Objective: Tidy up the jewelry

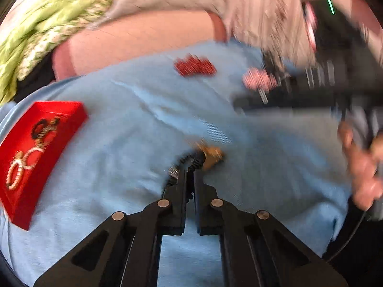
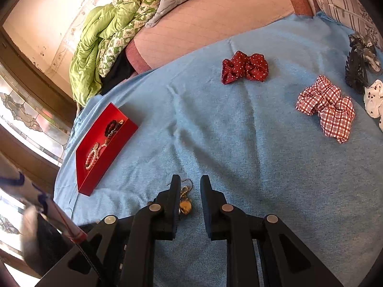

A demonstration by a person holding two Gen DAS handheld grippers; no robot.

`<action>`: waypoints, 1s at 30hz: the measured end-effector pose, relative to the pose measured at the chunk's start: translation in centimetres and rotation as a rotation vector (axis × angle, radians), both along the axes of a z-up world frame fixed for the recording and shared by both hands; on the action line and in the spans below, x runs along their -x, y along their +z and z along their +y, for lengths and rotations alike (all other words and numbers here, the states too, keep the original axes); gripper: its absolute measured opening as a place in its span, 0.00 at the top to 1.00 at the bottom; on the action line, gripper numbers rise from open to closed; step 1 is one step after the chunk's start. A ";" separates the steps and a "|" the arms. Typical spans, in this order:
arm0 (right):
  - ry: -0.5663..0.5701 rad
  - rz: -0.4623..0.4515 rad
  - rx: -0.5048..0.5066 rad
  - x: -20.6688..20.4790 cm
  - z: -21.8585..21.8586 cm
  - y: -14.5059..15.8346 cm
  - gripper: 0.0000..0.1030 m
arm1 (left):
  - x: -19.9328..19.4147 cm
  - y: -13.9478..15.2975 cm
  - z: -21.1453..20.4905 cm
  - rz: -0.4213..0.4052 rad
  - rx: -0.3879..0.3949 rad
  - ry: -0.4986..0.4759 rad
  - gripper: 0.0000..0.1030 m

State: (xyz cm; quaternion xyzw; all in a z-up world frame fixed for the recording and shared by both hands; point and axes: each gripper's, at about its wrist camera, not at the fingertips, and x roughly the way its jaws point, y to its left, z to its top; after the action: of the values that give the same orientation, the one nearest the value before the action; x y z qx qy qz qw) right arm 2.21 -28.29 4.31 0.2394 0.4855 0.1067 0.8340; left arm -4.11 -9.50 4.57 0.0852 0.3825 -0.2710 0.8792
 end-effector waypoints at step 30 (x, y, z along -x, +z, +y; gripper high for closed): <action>0.224 0.085 0.318 -1.4 7.9 -3.9 0.76 | -3.4 1.7 7.0 0.037 0.132 0.132 0.95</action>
State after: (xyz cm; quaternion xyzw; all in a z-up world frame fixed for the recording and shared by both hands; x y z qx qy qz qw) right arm 3.56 -20.35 0.39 0.0533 0.5548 0.1103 0.8229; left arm -0.74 -2.46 6.31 -0.0033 0.3848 -0.2386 0.8916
